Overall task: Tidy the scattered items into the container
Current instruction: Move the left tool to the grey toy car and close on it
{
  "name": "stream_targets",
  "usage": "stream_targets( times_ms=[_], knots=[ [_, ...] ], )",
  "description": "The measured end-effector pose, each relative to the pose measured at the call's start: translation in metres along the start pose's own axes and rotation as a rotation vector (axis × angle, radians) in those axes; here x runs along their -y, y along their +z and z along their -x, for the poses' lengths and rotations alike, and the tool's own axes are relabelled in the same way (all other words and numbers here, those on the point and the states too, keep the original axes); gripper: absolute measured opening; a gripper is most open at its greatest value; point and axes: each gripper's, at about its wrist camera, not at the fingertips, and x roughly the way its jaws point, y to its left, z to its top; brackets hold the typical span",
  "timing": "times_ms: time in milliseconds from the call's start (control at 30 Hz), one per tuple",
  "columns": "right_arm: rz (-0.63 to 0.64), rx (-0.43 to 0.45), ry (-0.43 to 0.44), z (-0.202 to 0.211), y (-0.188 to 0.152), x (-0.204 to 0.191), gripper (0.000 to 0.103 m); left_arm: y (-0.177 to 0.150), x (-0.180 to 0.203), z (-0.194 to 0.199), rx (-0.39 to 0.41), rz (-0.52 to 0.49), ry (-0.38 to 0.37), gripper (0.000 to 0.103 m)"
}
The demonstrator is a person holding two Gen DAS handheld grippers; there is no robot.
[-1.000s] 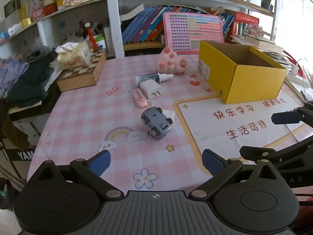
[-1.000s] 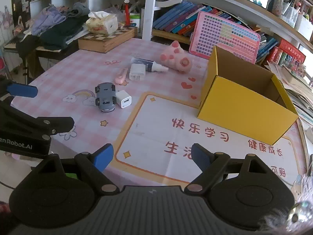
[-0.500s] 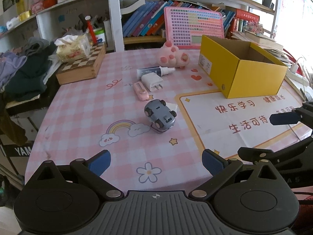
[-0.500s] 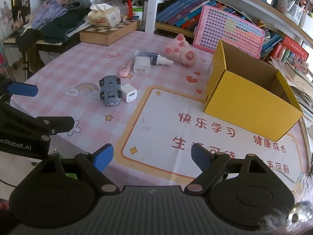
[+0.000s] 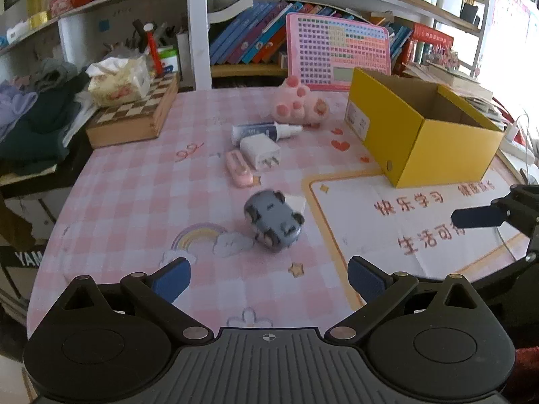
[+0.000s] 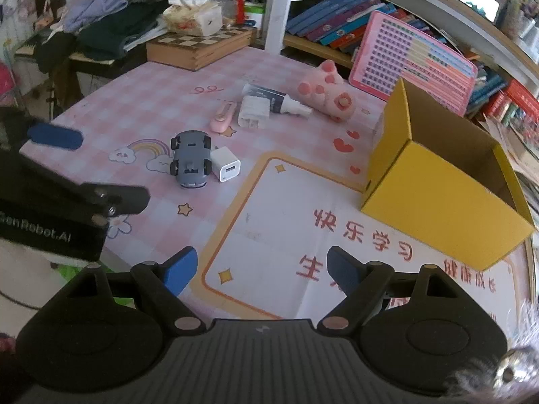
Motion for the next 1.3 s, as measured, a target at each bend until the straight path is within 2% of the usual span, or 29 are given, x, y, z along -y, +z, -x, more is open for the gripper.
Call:
stream_targets(
  times_ms=[200,533,700,767,800,833,867,1067,1300],
  knots=[
    [0.022,-0.002,0.002,-0.012,0.010,0.011,0.084,0.015,0.004,-0.026,-0.006,0.006,-0.015,0.101],
    [0.081,-0.006,0.023,-0.031,0.028,0.024,0.084,0.032,0.009,-0.079,-0.060,0.004,-0.014,0.098],
    [0.088,-0.015,0.035,-0.040,0.035,0.028,0.084,0.031,0.002,-0.092,-0.089,0.024,-0.009,0.085],
    [0.097,-0.021,0.044,-0.044,0.037,0.027,0.084,0.031,-0.004,-0.093,-0.097,0.050,-0.006,0.067],
    [0.100,-0.024,0.049,-0.046,0.038,0.027,0.084,0.029,-0.009,-0.093,-0.103,0.071,-0.018,0.063],
    [0.103,-0.027,0.056,-0.048,0.039,0.027,0.084,0.029,-0.013,-0.092,-0.105,0.088,-0.028,0.052],
    [0.107,-0.028,0.062,-0.050,0.040,0.026,0.084,0.028,-0.016,-0.092,-0.107,0.104,-0.033,0.050],
    [0.125,-0.028,0.102,-0.058,0.049,0.019,0.084,0.024,-0.024,-0.083,-0.094,0.110,-0.003,0.044],
    [0.142,-0.030,0.169,-0.071,0.060,0.006,0.080,0.017,-0.040,-0.067,-0.092,0.150,0.040,0.044]
  ],
)
